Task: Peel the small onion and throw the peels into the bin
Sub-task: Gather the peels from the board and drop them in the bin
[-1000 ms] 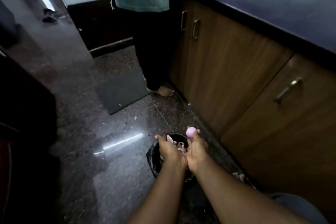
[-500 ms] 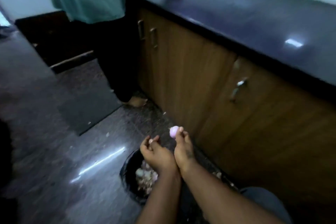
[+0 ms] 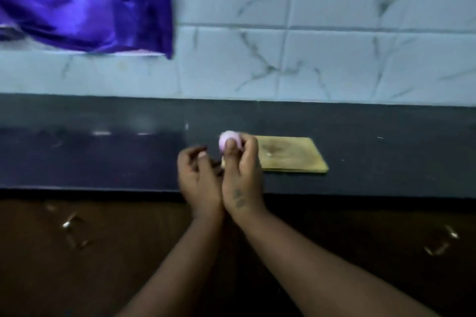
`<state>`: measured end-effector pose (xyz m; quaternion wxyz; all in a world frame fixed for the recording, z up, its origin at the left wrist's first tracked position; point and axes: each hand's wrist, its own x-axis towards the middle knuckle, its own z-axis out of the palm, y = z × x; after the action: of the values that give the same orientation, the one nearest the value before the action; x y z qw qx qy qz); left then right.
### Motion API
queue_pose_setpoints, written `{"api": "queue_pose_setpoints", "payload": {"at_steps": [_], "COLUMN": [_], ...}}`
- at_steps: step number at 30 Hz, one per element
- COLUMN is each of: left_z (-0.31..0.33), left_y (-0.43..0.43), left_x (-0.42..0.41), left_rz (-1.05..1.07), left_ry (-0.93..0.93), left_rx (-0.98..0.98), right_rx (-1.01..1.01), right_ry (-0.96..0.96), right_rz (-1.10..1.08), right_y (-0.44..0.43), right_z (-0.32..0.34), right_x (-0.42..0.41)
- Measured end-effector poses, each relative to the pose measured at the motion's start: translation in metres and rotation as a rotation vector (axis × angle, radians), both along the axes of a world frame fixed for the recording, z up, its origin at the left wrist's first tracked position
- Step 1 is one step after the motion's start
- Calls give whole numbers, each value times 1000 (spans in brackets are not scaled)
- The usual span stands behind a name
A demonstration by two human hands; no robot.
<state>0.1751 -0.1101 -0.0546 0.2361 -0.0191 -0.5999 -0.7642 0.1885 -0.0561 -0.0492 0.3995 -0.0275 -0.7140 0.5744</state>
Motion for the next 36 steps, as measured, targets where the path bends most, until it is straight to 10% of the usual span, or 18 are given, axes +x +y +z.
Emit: {"api": "queue_pose_setpoints", "payload": {"at_steps": [9, 18, 22, 28, 31, 36], "left_z": [2, 0, -6, -27, -42, -117], "left_y": [109, 86, 81, 20, -54, -205], "left_x": [-62, -39, -21, 11, 34, 84], "left_rz": [-510, -361, -240, -57, 5, 269], "left_ry": [154, 324, 279, -317, -404, -537], "left_rx": [-1479, -1714, -1411, -213, 290, 468], "right_rx": [-290, -83, -293, -1079, -1071, -904], "right_ry": [-239, -308, -331, -126, -195, -527], "right_rz": [-47, -82, 3, 372, 487, 658], "right_y": [177, 164, 132, 31, -55, -220], "right_z": [-12, -11, -10, -16, -34, -103], "right_x": [-58, -46, -37, -21, -7, 35]}}
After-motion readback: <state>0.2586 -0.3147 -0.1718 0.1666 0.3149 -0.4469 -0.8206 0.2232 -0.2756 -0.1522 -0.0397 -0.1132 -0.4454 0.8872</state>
